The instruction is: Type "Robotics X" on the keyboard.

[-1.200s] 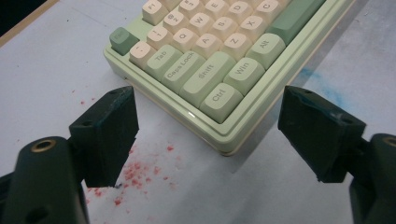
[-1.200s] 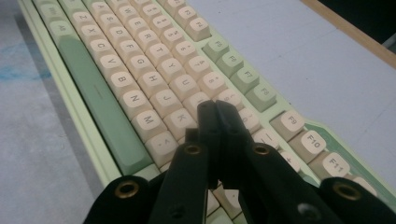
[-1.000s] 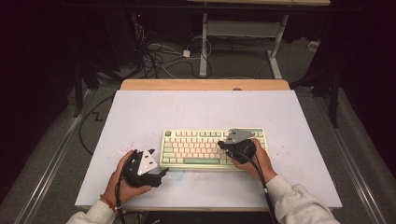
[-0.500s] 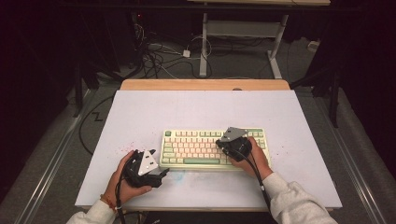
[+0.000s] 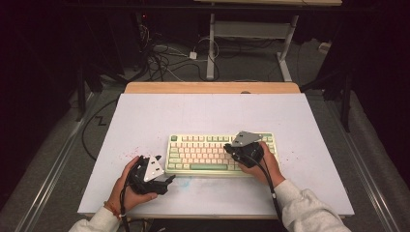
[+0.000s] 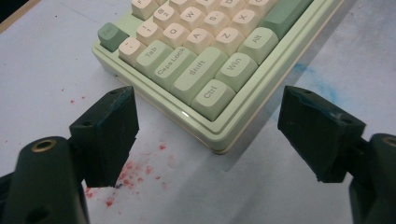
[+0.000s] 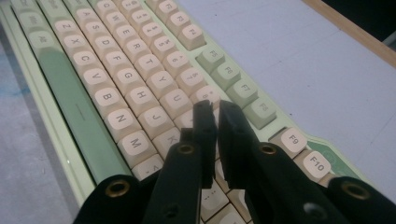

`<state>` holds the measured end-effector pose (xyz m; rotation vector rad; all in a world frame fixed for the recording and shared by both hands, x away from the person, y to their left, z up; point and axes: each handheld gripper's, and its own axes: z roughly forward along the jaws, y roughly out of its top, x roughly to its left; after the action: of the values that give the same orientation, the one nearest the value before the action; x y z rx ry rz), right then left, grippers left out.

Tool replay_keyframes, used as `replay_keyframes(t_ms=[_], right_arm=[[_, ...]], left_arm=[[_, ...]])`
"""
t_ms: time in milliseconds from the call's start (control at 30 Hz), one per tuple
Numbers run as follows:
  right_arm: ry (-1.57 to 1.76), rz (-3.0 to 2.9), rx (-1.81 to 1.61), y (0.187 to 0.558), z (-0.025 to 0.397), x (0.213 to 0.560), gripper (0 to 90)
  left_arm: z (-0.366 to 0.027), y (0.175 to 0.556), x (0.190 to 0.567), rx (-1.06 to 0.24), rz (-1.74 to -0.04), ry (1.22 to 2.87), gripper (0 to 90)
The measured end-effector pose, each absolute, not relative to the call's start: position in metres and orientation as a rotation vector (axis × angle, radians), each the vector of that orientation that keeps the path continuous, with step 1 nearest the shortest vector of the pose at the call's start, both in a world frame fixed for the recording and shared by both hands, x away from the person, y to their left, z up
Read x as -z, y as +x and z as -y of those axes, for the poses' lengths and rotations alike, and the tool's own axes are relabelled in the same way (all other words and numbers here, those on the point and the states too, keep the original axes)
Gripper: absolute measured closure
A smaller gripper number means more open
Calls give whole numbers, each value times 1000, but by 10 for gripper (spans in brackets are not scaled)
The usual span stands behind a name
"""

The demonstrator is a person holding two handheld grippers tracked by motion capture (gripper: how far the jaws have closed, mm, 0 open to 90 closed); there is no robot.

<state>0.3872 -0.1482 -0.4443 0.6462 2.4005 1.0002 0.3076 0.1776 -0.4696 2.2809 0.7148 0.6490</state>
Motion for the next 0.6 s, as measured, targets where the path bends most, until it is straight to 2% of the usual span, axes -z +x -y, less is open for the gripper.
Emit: replay_keyframes(t_ms=[267, 600], right_arm=[[635, -2354, -1067, 376, 159, 435, 757], [615, -2300, -1118, 361, 171, 428, 464]], left_arm=[[-176, 307, 469, -647, -713, 2281, 198], [-176, 307, 469, -645, -718, 2279, 201]])
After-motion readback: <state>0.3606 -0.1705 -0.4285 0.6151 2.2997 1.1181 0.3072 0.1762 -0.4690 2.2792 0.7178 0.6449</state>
